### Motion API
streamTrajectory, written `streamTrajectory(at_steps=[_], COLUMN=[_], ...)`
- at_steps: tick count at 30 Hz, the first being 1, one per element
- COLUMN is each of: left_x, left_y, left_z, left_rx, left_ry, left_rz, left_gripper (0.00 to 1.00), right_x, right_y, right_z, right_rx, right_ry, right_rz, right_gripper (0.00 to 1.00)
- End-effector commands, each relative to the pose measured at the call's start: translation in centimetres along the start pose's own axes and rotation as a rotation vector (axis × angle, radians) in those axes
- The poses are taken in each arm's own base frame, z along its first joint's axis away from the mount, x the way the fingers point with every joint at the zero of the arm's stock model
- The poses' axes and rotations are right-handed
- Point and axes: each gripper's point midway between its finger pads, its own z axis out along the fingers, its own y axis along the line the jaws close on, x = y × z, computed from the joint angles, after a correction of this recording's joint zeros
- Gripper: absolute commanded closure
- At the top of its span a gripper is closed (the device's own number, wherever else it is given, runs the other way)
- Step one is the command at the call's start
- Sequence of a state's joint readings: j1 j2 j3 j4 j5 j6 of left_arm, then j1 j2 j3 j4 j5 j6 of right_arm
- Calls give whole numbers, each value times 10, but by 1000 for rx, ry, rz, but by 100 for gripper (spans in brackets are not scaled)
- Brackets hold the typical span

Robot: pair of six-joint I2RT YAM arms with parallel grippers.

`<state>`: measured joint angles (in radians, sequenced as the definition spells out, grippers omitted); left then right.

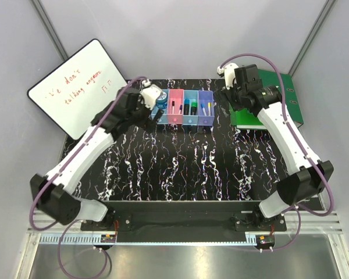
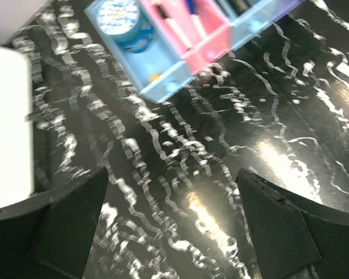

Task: Sort the stationery into containers
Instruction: Reset both arms

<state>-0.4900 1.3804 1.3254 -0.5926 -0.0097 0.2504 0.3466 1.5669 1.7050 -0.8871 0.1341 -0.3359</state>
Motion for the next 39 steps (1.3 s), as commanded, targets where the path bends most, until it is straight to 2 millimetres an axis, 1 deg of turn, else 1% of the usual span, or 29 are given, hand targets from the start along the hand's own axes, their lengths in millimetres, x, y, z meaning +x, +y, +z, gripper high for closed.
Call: streamTrajectory(at_steps=[1, 3, 6, 7, 10, 14, 16, 19, 20, 23, 26, 31, 35, 39], left_x=[-4, 1, 10, 15, 28, 45, 50, 58, 60, 63, 64, 67, 66, 65], left_y=[23, 26, 31, 36, 46, 50, 51, 52, 52, 53, 54, 58, 57, 57], left_z=[-33, -39, -44, -46, -53, -64, -68, -74, -76, -82, -86, -90, -91, -91], left_rx=[-91, -102, -138, -171, -245, -300, -316, -337, -341, -351, -359, -384, -382, -379], left_ry=[-42, -15, 32, 48, 73, 62, 63, 62, 59, 50, 47, 49, 42, 40], left_rz=[-36, -38, -46, -49, -66, -86, -87, -90, -84, -92, -83, -76, -85, -87], left_gripper=[1, 1, 1, 1, 1, 1, 1, 1, 1, 1, 1, 1, 1, 1], right_x=[-5, -6, -1, 2, 2, -1, 0, 7, 13, 19, 20, 17, 13, 14], right_y=[-3, -8, -11, -9, -9, -8, -7, -11, -12, -12, -12, -14, -12, -12], right_z=[-29, -34, -37, -39, -46, -62, -65, -68, -68, -68, -69, -71, -73, -72], right_rx=[21, 48, 63, 54, 57, 50, 51, 79, 92, 105, 106, 110, 99, 99], right_ry=[-39, -45, -24, -13, -29, -77, -87, -80, -69, -63, -69, -78, -92, -91], right_rz=[-22, -12, -4, -6, 34, 78, 88, 91, 90, 89, 90, 92, 96, 95], right_gripper=[0, 0, 0, 0, 0, 0, 0, 0, 0, 0, 0, 0, 0, 1])
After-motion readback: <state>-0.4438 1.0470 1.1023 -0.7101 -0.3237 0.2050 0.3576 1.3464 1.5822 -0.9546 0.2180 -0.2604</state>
